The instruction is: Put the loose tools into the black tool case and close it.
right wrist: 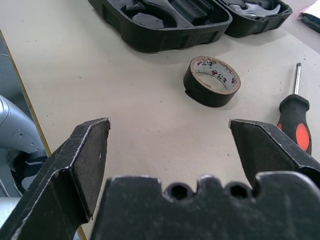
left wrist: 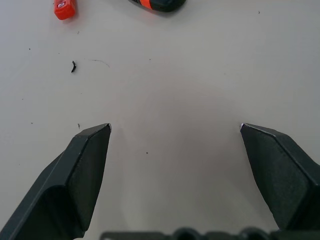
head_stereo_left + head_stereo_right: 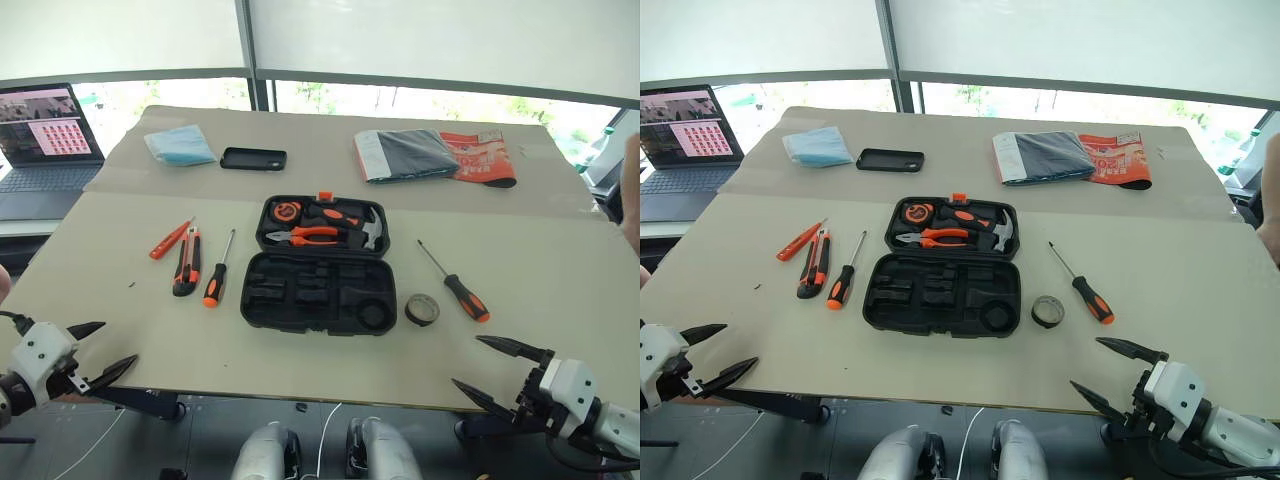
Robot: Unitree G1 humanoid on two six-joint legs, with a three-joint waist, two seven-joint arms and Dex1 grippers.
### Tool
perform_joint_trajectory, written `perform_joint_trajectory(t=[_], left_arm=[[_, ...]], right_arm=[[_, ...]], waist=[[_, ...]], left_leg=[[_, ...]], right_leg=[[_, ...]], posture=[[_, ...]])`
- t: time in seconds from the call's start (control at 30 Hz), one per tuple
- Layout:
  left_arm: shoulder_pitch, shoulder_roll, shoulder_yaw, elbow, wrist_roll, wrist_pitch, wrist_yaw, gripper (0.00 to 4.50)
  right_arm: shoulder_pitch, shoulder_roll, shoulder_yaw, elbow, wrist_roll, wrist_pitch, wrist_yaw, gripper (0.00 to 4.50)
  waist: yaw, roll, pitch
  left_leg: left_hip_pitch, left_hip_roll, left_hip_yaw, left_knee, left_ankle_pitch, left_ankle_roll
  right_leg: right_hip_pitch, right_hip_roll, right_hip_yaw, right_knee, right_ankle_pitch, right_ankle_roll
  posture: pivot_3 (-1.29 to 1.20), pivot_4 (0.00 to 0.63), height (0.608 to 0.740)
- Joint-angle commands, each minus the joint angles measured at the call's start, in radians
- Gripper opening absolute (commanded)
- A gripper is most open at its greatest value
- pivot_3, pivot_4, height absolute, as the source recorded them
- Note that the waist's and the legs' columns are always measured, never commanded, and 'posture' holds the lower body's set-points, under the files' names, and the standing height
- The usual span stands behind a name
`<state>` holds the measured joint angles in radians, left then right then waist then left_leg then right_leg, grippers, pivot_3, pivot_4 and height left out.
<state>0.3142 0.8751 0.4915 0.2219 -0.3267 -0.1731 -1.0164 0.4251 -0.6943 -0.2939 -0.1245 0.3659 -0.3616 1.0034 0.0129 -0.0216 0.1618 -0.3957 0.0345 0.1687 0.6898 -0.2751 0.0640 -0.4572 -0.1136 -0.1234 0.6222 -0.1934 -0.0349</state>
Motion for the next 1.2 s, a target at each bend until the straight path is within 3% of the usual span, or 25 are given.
perform_joint_trajectory(t=[0.03,0.17,0.37,0.47,0.63,0.83,1.2], left_arm=[[0.0,-0.007,0.046,-0.09,-0.071,0.098,0.03,4.43],[-0.003,-0.024,0.079,-0.292,-0.178,0.443,0.188,4.43],[-0.042,-0.021,0.106,-0.515,-0.342,0.803,0.317,4.43],[-0.117,-0.021,0.099,-0.603,-0.433,0.966,0.401,4.43],[-0.369,-0.071,-0.024,-0.699,-0.491,1.268,0.684,4.43],[-0.533,-0.208,-0.196,-0.689,-0.41,1.386,0.866,4.43],[-0.6,-0.366,-0.293,-0.594,-0.27,1.371,0.97,4.43]], right_arm=[[-0.051,0.014,0.012,-0.036,0.055,-0.001,0.018,4.42],[-0.225,0.048,0.055,-0.152,0.196,0.133,-0.04,4.42],[-0.333,0.055,0.059,-0.164,0.198,0.172,-0.041,4.42],[-0.351,0.066,0.061,-0.157,0.194,0.182,-0.041,4.42],[-0.321,0.097,0.08,-0.127,0.156,0.135,-0.012,4.42],[-0.333,0.114,0.084,-0.129,0.143,0.119,-0.005,4.42],[-0.378,0.084,0.077,-0.265,0.223,0.198,-0.009,4.42]], waist=[[0.0,0.0,0.0],[-0.01,-0.001,0.001],[0.004,-0.001,0.0],[0.01,-0.001,0.0],[0.014,-0.001,0.0],[0.0,-0.002,0.0],[0.0,-0.001,0.0]], left_leg=[[0.0,0.0,0.0,0.0,0.0,0.0],[0.0,0.001,0.0,0.001,0.001,-0.001],[-0.001,0.001,-0.001,0.002,0.004,-0.008],[-0.003,0.0,-0.001,0.003,0.005,-0.008],[-0.002,-0.001,-0.001,0.005,0.005,-0.009],[0.001,-0.002,0.0,0.005,0.007,-0.011],[0.007,-0.001,-0.001,0.004,0.008,-0.014]], right_leg=[[0.0,0.0,0.0,0.0,0.0,0.0],[0.001,0.0,0.001,0.001,0.001,0.002],[0.001,0.001,-0.001,0.004,0.003,0.005],[0.0,0.001,-0.002,0.004,0.002,0.006],[0.004,0.002,0.0,0.005,0.003,0.008],[0.005,0.006,0.003,0.008,0.004,0.008],[0.009,0.005,0.003,0.008,0.003,0.007]], posture=[[0.0,0.15,0.74],[0.0,0.15,0.74],[0.0,0.15,0.74],[0.0,0.15,0.74],[0.0,0.15,0.74],[0.0,0.15,0.74],[0.0,0.15,0.74]])
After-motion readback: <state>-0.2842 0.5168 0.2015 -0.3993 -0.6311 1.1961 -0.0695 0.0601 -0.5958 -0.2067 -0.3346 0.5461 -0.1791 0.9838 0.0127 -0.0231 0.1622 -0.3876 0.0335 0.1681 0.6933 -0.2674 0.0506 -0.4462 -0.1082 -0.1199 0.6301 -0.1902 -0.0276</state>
